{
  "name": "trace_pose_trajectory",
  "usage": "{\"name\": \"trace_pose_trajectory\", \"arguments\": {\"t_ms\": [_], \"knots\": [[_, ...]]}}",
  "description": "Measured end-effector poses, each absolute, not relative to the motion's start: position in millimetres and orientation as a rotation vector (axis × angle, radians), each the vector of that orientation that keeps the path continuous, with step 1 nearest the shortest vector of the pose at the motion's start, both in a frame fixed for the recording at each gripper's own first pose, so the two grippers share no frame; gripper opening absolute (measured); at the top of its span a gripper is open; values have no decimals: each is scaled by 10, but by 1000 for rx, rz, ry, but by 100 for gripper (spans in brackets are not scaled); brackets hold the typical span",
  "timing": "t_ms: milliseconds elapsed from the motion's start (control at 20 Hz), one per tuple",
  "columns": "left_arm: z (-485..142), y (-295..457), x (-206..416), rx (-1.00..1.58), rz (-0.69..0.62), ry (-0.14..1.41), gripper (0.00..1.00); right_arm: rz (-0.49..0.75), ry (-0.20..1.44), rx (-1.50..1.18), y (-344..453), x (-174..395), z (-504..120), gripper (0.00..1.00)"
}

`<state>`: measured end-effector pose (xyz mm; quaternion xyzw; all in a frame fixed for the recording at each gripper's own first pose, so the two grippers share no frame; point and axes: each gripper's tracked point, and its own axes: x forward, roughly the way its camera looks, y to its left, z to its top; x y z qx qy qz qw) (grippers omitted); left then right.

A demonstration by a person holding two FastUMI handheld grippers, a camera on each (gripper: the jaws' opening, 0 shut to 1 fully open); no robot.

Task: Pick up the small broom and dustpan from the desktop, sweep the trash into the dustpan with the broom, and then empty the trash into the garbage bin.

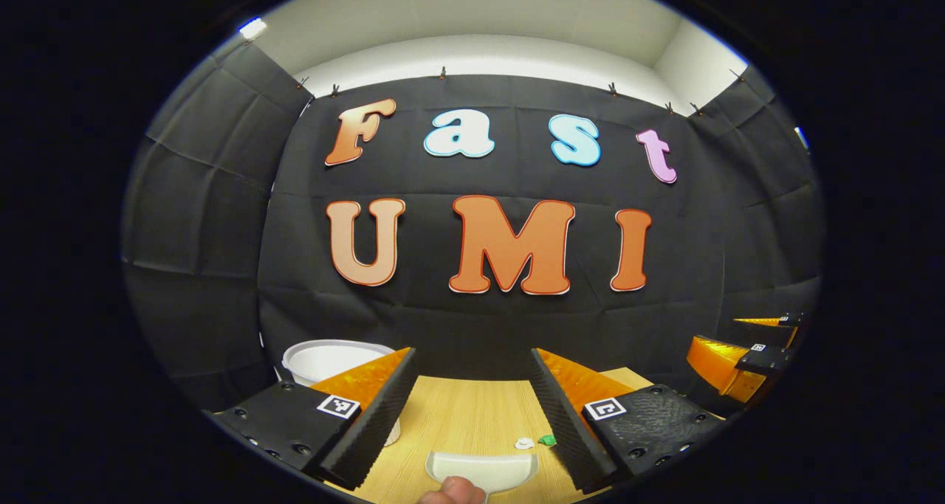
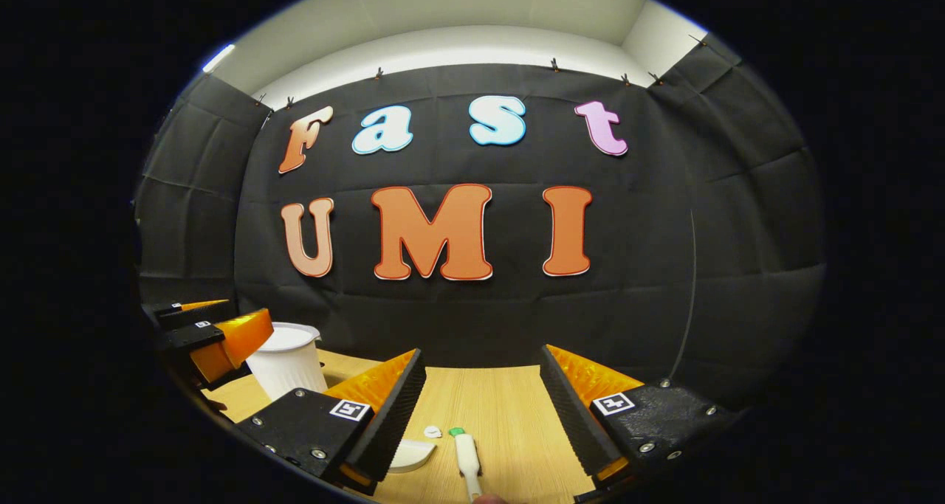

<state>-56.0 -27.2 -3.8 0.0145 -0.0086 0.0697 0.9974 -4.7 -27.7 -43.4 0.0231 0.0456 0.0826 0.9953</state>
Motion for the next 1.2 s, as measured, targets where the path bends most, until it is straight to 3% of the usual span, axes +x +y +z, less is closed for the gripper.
{"name": "trace_pose_trajectory", "arguments": {"t_ms": [250,700,1200], "knots": [[-39,-250,-548,44,161,-23,94,169,90,64,-228,-40,-451,93],[-87,-404,-465,92,76,-23,94,169,22,35,-43,-68,-326,93],[-189,-196,-435,63,56,-7,94,143,62,28,123,-99,-450,93]]}}
